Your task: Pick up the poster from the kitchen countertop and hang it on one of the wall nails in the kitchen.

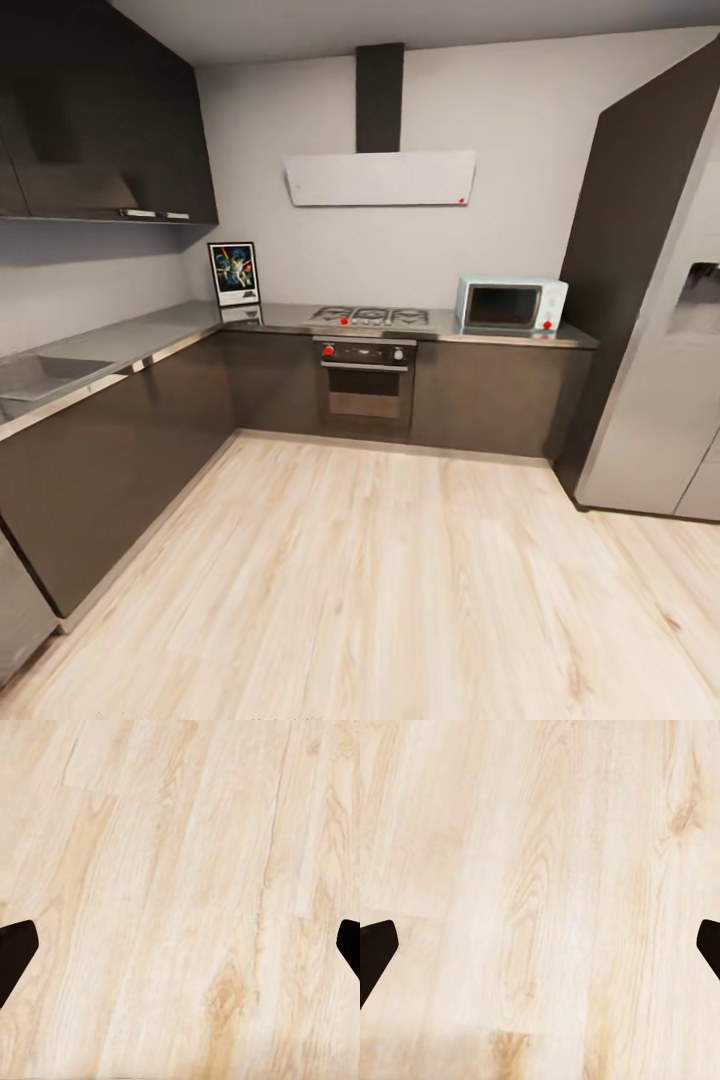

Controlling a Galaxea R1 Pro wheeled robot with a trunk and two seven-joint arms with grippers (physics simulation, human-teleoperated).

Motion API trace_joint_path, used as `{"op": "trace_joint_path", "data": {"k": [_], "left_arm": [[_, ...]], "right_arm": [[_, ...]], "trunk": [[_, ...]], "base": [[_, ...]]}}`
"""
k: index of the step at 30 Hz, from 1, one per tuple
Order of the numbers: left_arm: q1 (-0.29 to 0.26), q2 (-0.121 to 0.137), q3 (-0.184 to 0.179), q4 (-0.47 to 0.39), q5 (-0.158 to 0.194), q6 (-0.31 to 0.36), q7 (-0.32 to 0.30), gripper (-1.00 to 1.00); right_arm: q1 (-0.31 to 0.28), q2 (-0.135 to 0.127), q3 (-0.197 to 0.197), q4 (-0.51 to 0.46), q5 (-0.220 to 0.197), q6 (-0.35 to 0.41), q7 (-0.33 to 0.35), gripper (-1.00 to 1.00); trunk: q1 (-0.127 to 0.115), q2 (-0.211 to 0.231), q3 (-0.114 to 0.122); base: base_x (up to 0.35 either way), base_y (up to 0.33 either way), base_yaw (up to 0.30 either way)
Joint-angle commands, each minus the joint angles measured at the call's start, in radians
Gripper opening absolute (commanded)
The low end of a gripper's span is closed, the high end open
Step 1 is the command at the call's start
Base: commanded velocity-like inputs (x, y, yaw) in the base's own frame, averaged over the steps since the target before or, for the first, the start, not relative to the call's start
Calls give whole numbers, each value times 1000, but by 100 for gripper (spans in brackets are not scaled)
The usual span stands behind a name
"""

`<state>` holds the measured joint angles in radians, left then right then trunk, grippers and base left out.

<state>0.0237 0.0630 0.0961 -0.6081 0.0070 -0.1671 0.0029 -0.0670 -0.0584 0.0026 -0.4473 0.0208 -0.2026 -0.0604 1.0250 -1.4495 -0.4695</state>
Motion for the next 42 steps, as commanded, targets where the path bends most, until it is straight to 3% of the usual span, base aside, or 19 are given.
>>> {"op": "trace_joint_path", "data": {"k": [1,10,17,42], "left_arm": [[0,0,1,-1,1,-2,0,100],[1,0,1,-1,1,-1,0,100],[0,0,1,-1,1,-1,0,100],[1,0,1,-1,1,-2,-1,100]], "right_arm": [[-1,0,0,1,2,-3,-3,100],[-1,-1,0,1,2,-3,-4,100],[-1,-2,0,1,2,-2,-4,100],[-1,-6,0,19,4,-1,-1,100]], "trunk": [[0,0,-1],[0,0,-5],[0,0,-7],[0,0,-8]], "base": [[0,0,277],[14,0,277],[246,3,218],[333,82,10]]}}
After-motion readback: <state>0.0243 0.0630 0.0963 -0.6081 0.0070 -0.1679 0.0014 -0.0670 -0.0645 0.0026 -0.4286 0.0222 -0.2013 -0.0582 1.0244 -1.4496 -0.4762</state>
